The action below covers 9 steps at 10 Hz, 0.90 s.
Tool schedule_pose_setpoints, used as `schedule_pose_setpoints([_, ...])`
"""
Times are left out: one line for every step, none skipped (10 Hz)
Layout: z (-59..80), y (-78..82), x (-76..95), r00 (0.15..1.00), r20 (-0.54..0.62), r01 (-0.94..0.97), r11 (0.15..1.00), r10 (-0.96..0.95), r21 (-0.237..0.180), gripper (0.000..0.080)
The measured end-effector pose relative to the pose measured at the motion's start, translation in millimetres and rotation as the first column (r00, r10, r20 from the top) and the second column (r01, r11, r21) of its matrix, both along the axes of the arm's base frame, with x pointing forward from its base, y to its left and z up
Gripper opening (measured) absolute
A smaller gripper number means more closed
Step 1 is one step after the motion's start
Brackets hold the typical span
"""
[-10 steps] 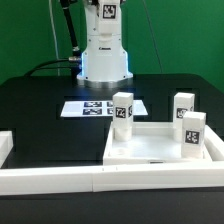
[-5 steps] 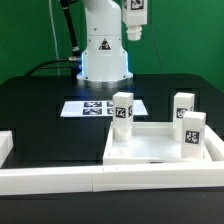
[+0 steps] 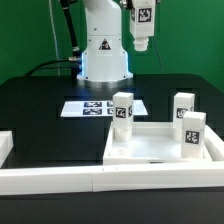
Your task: Assemble square table
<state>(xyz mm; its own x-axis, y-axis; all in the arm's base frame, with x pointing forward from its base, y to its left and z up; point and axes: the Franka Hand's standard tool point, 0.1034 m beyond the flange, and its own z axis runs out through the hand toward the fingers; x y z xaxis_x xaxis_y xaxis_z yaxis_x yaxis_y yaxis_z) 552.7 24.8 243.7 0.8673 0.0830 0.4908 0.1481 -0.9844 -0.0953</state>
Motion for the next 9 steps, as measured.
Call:
schedule_pose_setpoints([-0.2, -0.1, -0.1, 1.000, 0.000, 0.000, 1.000, 0.000, 0.000, 0.0288])
schedule_pose_setpoints([-0.3, -0.1, -0.2, 1.000, -0.001, 0.000, 1.000, 0.000, 0.000, 0.0288])
schedule_pose_setpoints([-1.5, 0.3, -1.2, 1.000, -0.003, 0.000, 1.000, 0.000, -0.001, 0.0288])
schedule_pose_setpoints([-6.1, 4.0, -6.2, 1.000, 0.021, 0.013, 1.000, -0.012, -0.024, 0.0288])
schedule_pose_setpoints([-9.5, 8.9, -9.0, 1.000, 0.018, 0.007, 1.000, -0.007, -0.027, 0.0288])
schedule_pose_setpoints([-3.7, 7.6, -4.9, 1.000, 0.025, 0.007, 1.000, -0.007, -0.022, 0.0288])
schedule_pose_setpoints([7.6, 5.5, 0.7, 0.999, 0.032, -0.006, 1.000, 0.007, -0.009, 0.0288])
schedule_pose_setpoints([16.4, 2.1, 5.7, 0.999, 0.049, 0.000, 1.000, 0.001, -0.006, 0.0288])
schedule_pose_setpoints([22.5, 3.9, 7.7, 0.998, 0.061, -0.003, 1.000, 0.003, -0.001, 0.0288])
